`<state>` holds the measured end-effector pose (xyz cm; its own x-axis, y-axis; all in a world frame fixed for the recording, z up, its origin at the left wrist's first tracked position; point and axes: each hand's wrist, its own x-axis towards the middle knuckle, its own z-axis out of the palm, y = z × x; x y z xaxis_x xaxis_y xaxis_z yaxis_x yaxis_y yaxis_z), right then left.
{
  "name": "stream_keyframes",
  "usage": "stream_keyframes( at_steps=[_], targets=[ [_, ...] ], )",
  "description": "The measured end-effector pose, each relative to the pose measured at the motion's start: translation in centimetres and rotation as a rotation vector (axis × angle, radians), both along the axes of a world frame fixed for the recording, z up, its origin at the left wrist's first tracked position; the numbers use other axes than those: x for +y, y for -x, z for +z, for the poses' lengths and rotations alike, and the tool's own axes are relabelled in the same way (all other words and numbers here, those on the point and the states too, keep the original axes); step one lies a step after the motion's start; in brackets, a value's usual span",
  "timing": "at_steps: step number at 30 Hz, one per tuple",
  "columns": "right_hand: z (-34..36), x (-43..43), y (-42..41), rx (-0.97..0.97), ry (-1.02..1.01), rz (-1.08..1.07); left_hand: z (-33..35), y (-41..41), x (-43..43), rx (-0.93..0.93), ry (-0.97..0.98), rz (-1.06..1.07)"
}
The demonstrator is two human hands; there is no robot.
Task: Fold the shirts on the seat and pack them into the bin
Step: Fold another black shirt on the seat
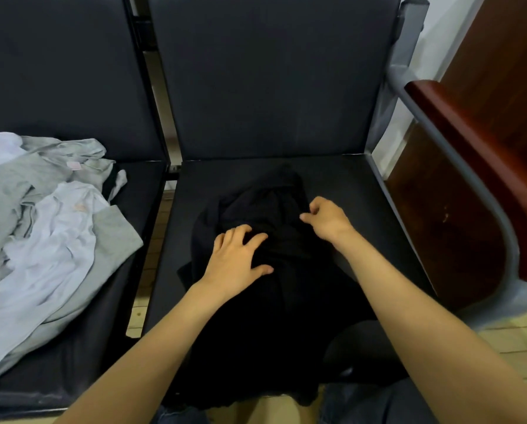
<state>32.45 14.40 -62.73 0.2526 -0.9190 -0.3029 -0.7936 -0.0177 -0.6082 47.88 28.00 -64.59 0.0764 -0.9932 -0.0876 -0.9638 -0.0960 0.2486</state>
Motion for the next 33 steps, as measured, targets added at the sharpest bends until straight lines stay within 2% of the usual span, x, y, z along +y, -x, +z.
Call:
stream_keyframes(
  at_steps=[3, 6, 10, 12, 15, 17, 20, 22, 25, 28, 31, 33],
  targets=[
    [1.5, -1.5, 1.4, -0.379, -0.154, -0.084, 0.1, -0.4, 0.4, 0.065, -0.046, 0.014],
    [3.3, -3.3, 2.0, -0.462, -0.179, -0.067, -0.3, -1.3, 0.8, 0.161, -0.181, 0.078],
    [5.3, -7.4, 2.2, -0.263, 0.241, -0.061, -0.8, -2.3, 0.8, 0.126, -0.225, 0.081],
    [5.6, -8.6, 2.1, -0.132, 0.354, -0.081, -0.9, -2.2, 0.7, 0.097, -0.249, 0.054],
    [4.7, -7.4, 1.7, 0.191, 0.419, 0.050, -0.6, -1.8, 0.5, 0.118, -0.198, 0.034],
    [3.3, -4.7, 1.3, 0.333, 0.417, 0.154, -0.1, -1.5, 0.3, 0.145, -0.074, 0.065],
    [0.9, -0.2, 1.0, 0.377, 0.268, 0.218, 0.1, -1.6, -0.2, 0.239, 0.248, 0.154],
    [-0.1, 2.1, 1.1, 0.419, 0.144, 0.272, 0.0, -2.1, -0.8, 0.290, 0.348, 0.197],
    [0.8, 3.2, 2.1, 0.536, 0.006, 0.362, 0.0, -3.2, -2.6, 0.286, 0.306, 0.126],
    [2.8, 2.6, 3.3, 0.581, -0.102, 0.328, 0.4, -3.5, -5.3, 0.260, 0.256, 0.066],
    [2.7, 2.6, 4.2, 0.445, -0.003, 0.141, 0.8, -2.9, -8.1, 0.245, 0.173, 0.022],
    [1.7, 3.2, 4.0, 0.431, 0.087, 0.095, 0.6, -2.7, -9.4, 0.250, 0.063, -0.036]
  ],
)
